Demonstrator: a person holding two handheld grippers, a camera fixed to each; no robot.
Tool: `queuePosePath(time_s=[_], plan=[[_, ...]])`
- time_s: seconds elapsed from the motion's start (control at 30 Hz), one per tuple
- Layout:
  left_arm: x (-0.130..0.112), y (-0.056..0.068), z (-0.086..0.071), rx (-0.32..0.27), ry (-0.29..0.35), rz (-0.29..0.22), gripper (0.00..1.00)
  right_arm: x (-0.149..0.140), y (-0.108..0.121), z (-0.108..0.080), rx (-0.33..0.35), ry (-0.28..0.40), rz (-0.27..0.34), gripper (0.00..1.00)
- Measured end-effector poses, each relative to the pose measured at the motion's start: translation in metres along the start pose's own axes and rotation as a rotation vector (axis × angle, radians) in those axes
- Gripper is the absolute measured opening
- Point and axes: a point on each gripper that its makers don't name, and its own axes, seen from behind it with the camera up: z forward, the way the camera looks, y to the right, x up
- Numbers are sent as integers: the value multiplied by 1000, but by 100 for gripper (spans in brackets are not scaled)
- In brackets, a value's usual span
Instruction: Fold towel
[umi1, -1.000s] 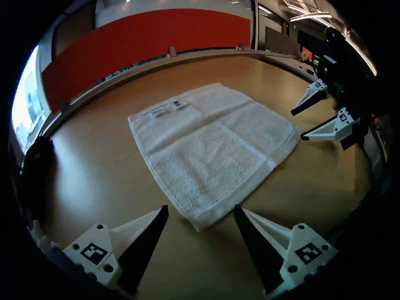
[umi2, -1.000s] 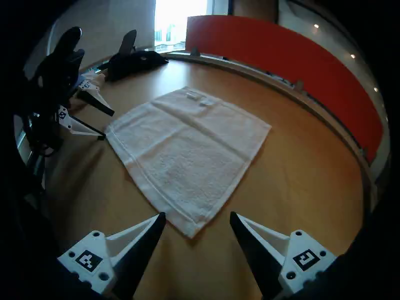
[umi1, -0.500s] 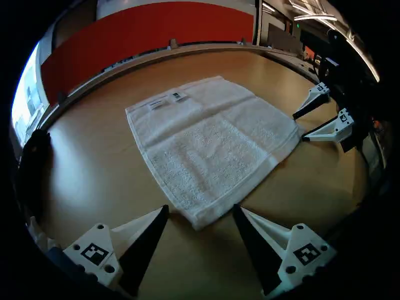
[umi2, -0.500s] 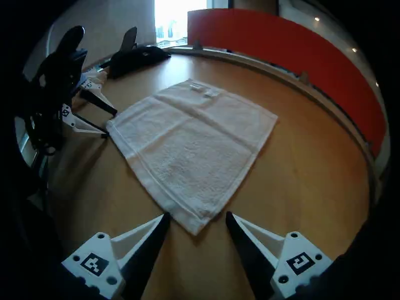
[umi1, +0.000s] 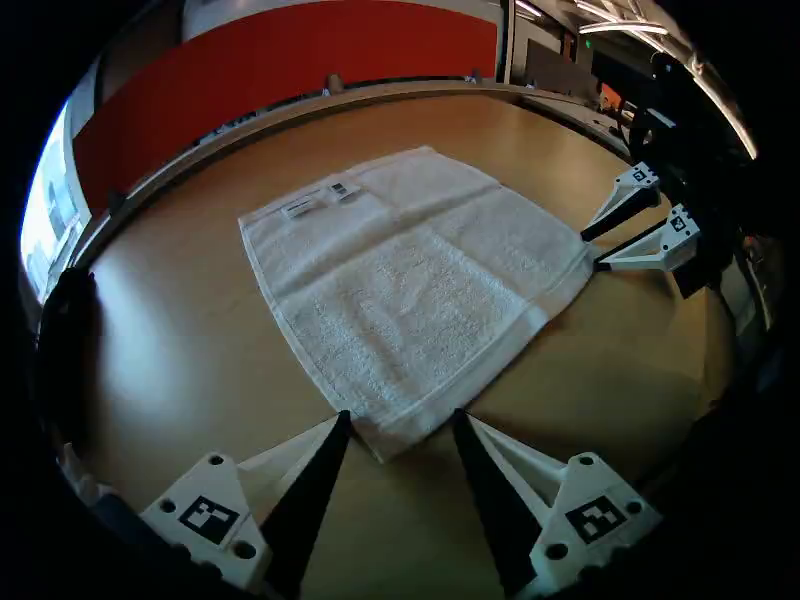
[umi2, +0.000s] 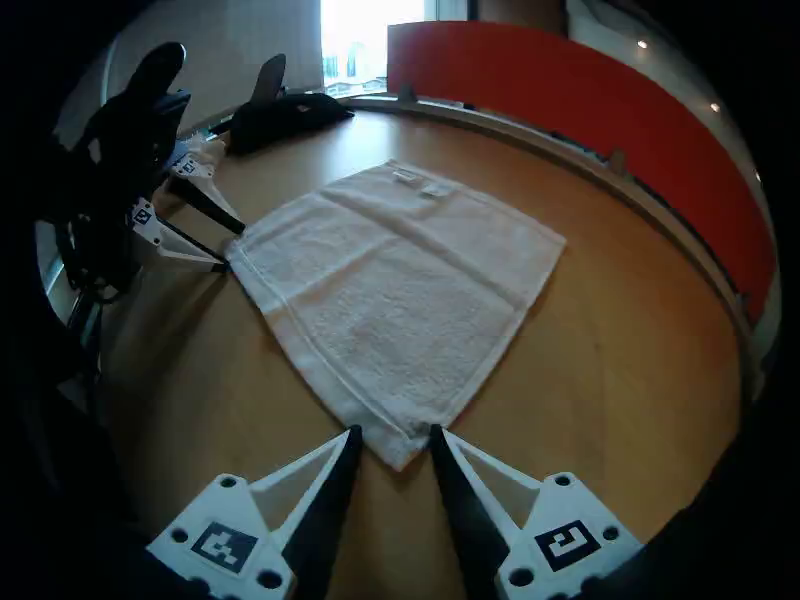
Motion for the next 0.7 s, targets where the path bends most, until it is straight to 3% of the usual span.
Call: queuePosePath(time_s=[0.23,0.37,0.57,0.7], plan=[[1,10,0,-15,-1,27,36,-1,-1,-1,-5,-4,6,23],[2,13,0,-8,-8,21,18,-2,1,-3,-16,-8,21,17],[5,12,-1,-5,-27,-15,12,6,1,-9,-24,14,32,16],[15,11,-6,0,-6,-34,12,14,3,-18,-37,36,31,16]])
